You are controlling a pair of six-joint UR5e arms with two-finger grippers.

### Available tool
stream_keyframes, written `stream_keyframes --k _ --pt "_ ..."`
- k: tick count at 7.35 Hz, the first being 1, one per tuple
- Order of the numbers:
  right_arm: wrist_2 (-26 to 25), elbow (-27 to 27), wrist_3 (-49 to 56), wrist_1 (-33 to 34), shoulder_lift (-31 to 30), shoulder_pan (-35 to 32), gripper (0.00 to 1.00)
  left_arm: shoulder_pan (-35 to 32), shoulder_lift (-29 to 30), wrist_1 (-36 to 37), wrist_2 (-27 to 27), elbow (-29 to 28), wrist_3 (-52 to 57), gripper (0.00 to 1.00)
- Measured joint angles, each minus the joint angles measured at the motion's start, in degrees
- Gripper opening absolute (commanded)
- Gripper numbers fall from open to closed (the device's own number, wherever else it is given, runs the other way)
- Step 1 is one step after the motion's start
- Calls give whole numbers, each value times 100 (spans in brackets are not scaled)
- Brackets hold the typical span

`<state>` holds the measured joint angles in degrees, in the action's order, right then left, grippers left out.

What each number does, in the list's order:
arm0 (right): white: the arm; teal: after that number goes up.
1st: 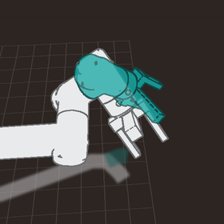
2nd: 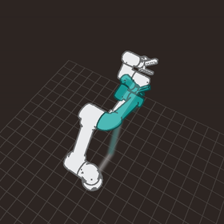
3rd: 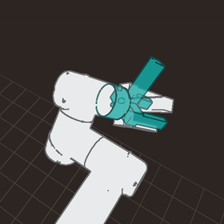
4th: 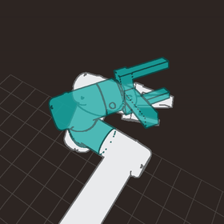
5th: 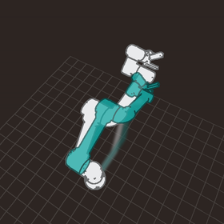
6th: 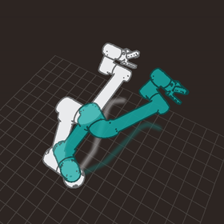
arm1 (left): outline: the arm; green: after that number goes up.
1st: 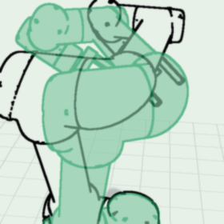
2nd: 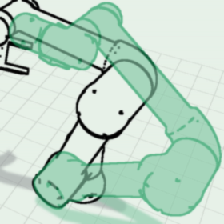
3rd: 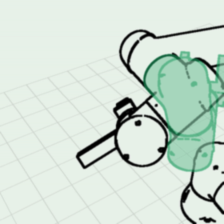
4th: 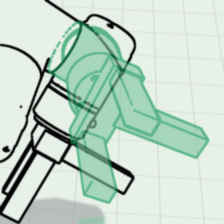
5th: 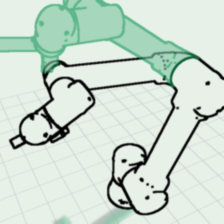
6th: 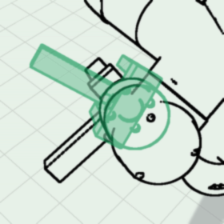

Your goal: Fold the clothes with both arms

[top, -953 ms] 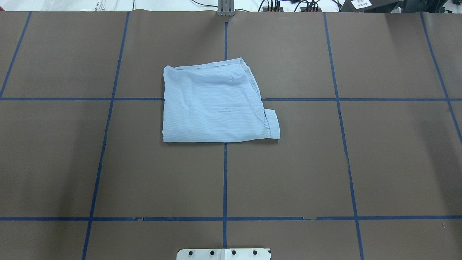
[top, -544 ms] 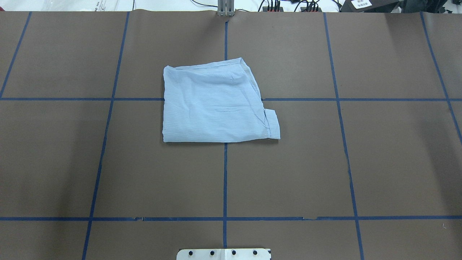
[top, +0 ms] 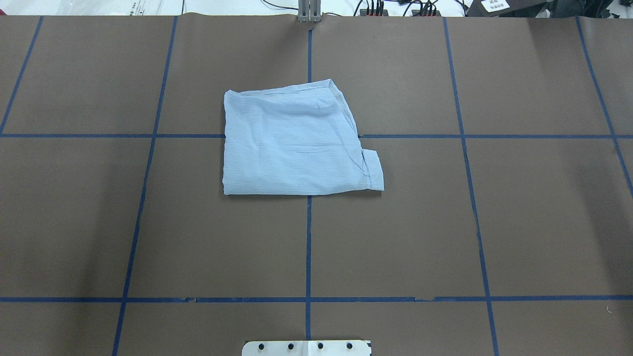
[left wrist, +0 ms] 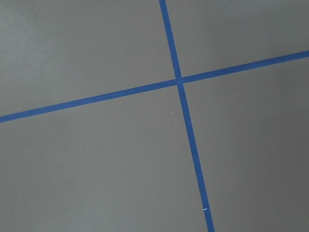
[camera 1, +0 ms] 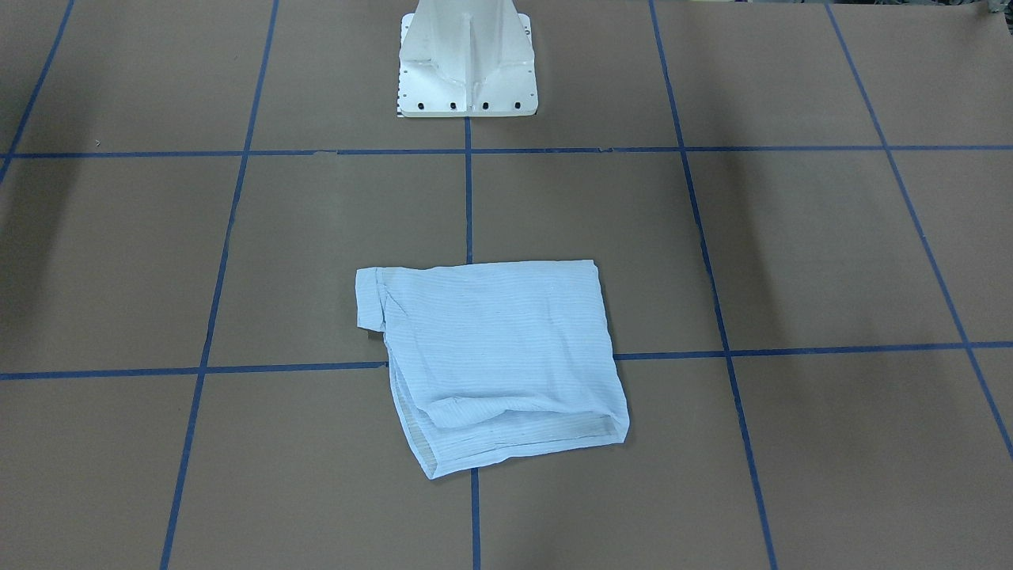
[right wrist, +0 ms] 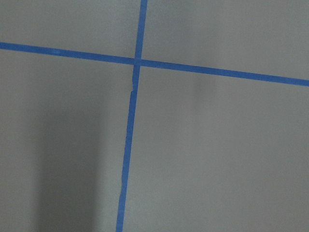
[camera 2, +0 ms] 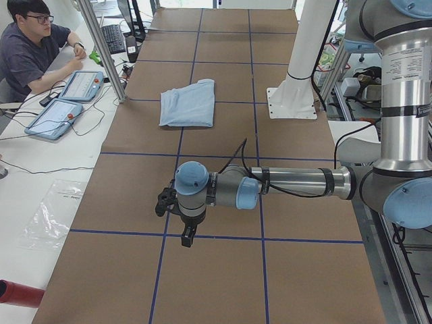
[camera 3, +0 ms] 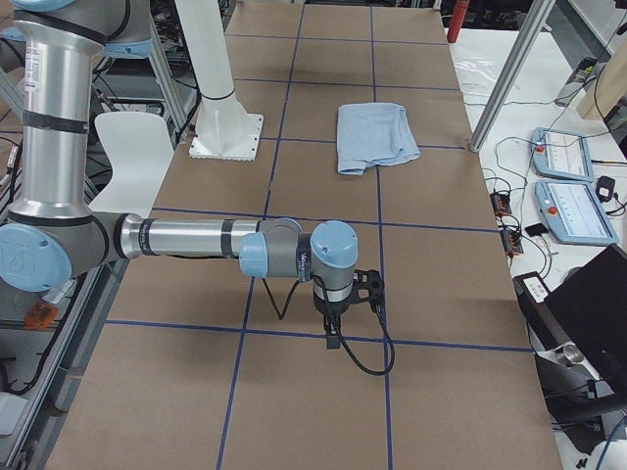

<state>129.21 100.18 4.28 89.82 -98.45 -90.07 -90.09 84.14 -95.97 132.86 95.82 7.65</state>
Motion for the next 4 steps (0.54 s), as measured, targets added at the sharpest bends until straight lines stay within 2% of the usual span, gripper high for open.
stream_keyframes --k 4 --pt "104 1 -6 0 -6 15 100 -8 -14 4 -5 -52 0 100"
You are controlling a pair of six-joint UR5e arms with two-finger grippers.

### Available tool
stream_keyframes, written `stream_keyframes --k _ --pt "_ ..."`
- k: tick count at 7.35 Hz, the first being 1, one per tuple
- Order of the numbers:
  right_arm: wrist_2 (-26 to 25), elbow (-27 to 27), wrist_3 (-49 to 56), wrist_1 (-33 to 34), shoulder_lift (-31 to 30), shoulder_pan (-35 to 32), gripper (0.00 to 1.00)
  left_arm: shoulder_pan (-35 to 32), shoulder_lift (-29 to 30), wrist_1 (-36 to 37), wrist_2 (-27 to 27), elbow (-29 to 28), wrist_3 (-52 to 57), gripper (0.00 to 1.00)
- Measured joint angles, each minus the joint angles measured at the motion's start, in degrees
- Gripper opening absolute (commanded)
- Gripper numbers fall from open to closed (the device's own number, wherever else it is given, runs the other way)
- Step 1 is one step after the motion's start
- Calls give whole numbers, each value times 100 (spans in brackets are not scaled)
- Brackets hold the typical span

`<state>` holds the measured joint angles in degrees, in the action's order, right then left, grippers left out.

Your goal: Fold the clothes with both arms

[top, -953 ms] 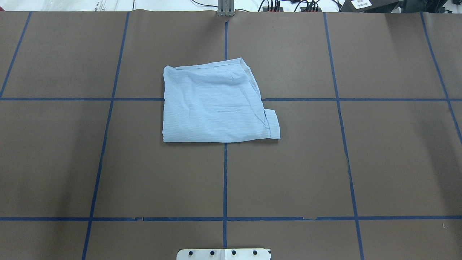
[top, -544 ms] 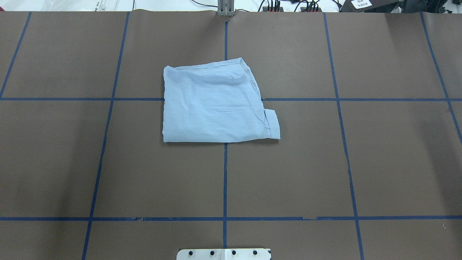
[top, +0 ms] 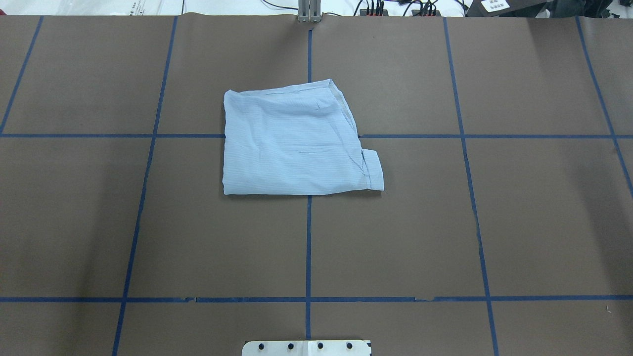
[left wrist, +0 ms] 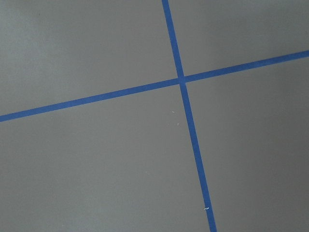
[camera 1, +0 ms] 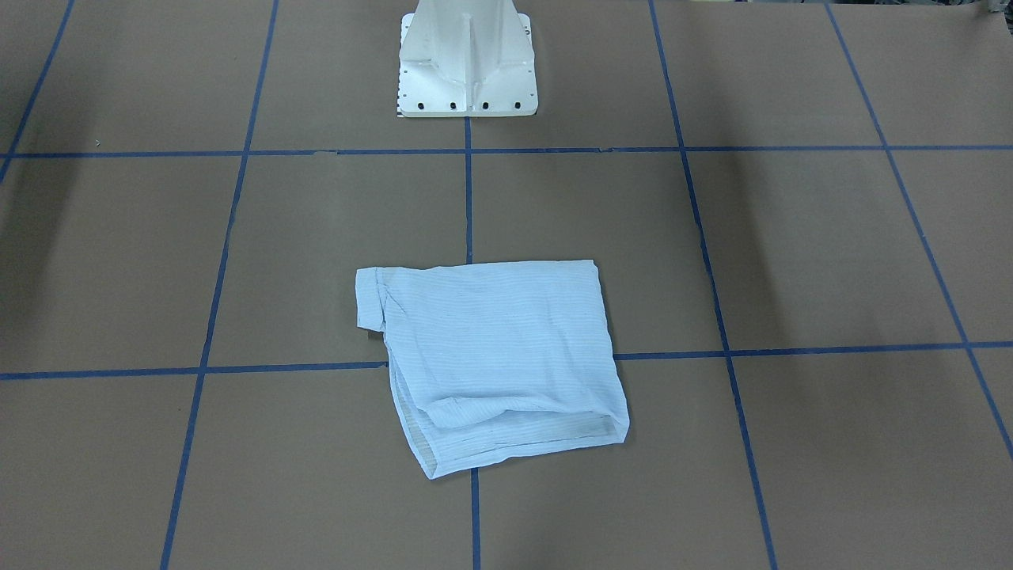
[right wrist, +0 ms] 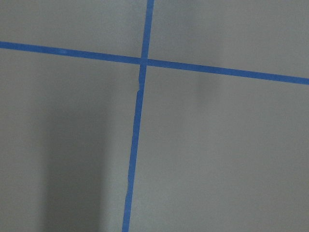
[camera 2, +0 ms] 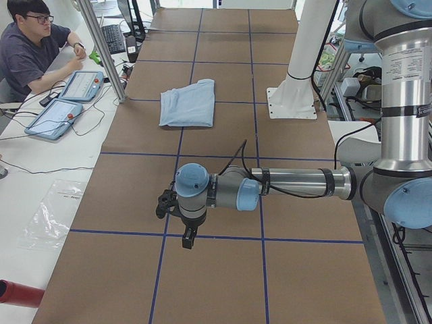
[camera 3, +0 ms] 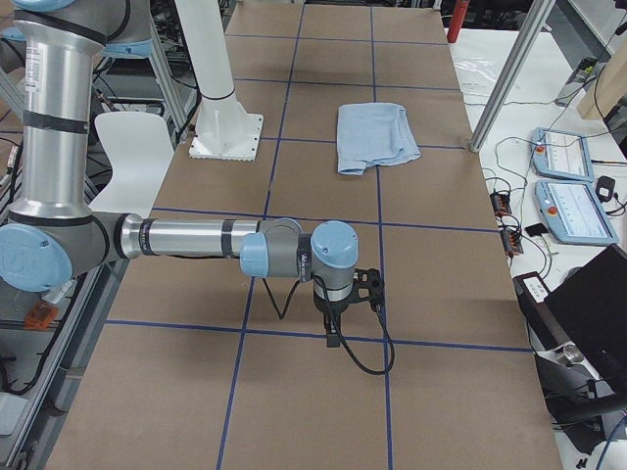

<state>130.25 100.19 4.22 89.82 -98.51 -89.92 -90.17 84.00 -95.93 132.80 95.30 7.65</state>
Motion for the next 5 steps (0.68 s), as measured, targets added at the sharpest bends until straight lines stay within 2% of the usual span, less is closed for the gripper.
stream_keyframes --k 5 --pt "-8 -21 5 0 -1 0 100 -1 -75 7 -11 33 0 100"
